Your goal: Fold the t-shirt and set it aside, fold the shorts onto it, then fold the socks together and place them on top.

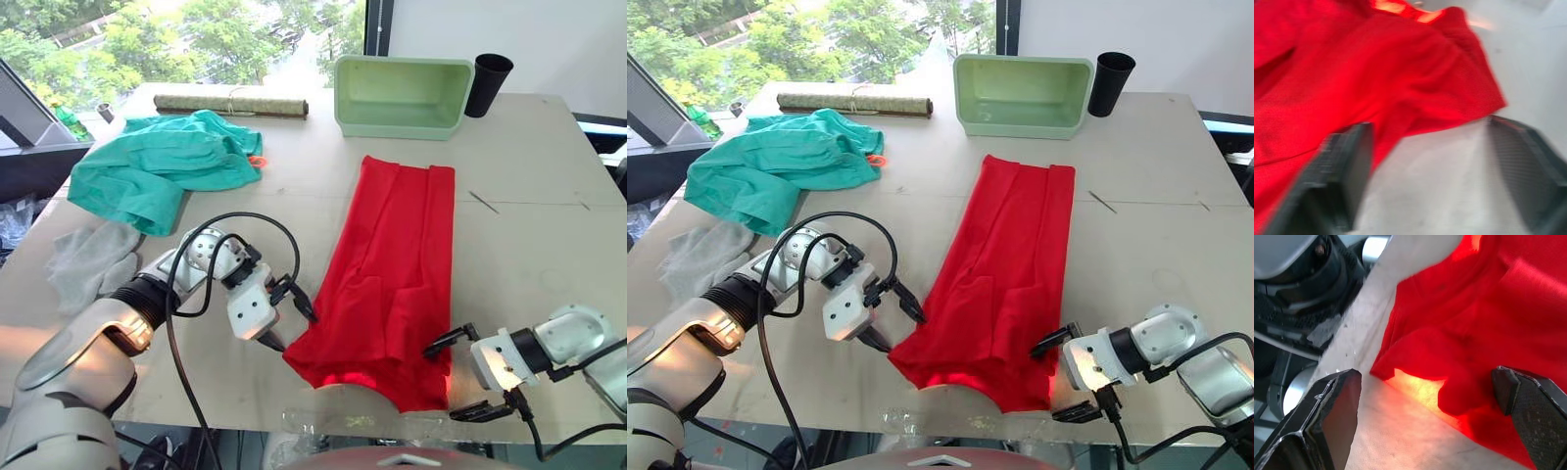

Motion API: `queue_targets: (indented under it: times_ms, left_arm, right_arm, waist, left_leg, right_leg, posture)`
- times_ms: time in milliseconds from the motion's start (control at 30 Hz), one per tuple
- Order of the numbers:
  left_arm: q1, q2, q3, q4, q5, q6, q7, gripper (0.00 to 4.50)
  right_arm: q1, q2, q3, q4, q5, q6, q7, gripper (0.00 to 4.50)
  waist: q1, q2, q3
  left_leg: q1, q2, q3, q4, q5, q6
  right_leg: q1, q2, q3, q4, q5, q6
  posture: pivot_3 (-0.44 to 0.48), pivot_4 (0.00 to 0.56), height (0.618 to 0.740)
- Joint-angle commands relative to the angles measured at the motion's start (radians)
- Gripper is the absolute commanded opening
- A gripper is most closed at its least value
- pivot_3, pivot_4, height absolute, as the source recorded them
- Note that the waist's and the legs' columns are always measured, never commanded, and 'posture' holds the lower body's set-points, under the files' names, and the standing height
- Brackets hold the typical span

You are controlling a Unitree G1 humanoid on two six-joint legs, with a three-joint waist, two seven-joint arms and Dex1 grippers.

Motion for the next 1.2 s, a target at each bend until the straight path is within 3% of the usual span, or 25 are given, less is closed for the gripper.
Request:
queue_targets:
  times_ms: [33, 167, 567, 667, 833, 1200]
  left_arm:
    - [0.013, -0.026, -0.057, -0.029, 0.007, -0.014, -0.004, 1.84]
    - [0.023, -0.022, -0.084, -0.053, -0.001, -0.018, -0.004, 0.08]
    - [0.013, -0.052, -0.115, 0.012, 0.003, 0.042, -0.004, 0.02]
    - [0.009, -0.031, -0.119, -0.018, -0.055, 0.101, -0.004, 0.91]
    - [0.035, -0.035, -0.088, -0.033, -0.122, 0.053, -0.004, 3.08]
    - [0.04, -0.032, -0.112, -0.008, -0.125, 0.023, -0.004, 3.08]
  right_arm:
    - [-0.003, -0.005, 0.023, 0.013, -0.018, -0.027, 0.009, 4.5]
    - [-0.011, 0.007, 0.038, 0.008, -0.022, -0.017, -0.002, 4.5]
    - [0.001, 0.008, 0.037, 0.013, -0.019, 0.003, -0.039, 4.5]
    - [0.008, 0.006, 0.037, 0.013, -0.02, 0.001, -0.044, 4.5]
    - [0.004, 0.011, 0.042, 0.018, -0.022, 0.001, -0.052, 4.5]
    - [-0.008, 0.013, 0.048, 0.03, -0.028, -0.004, -0.058, 4.5]
  waist:
    - [0.007, 0.0, 0.0]
    - [0.018, -0.001, 0.0]
    - [0.018, 0.0, -0.002]
    - [0.018, 0.0, -0.002]
    - [0.012, -0.001, -0.002]
    - [0.012, -0.001, -0.002]
  left_leg:
    - [0.0, 0.0, 0.0, 0.0, 0.0, 0.0]
    - [0.0, 0.0, 0.0, 0.001, -0.001, 0.002]
    - [0.003, 0.0, -0.001, 0.002, -0.001, 0.002]
    - [0.004, 0.0, -0.002, 0.002, -0.001, 0.002]
    - [0.004, 0.0, -0.003, 0.002, -0.001, 0.002]
    - [0.004, 0.0, -0.004, 0.002, -0.001, 0.002]
  right_leg:
    - [0.0, 0.0, 0.0, 0.0, 0.0, 0.0]
    - [0.001, 0.0, 0.0, 0.0, 0.0, 0.0]
    - [0.004, 0.0, -0.001, 0.0, 0.002, -0.003]
    - [0.006, 0.0, -0.001, 0.0, 0.002, -0.002]
    - [0.006, 0.001, -0.002, 0.0, 0.002, -0.003]
    - [0.006, 0.001, -0.003, 0.0, 0.002, -0.003]
  posture:
    - [0.0, 0.15, 0.735]
    - [0.0, 0.15, 0.735]
    - [0.0, 0.15, 0.735]
    - [0.0, 0.15, 0.735]
    - [0.0, 0.15, 0.735]
    - [0.0, 0.15, 0.735]
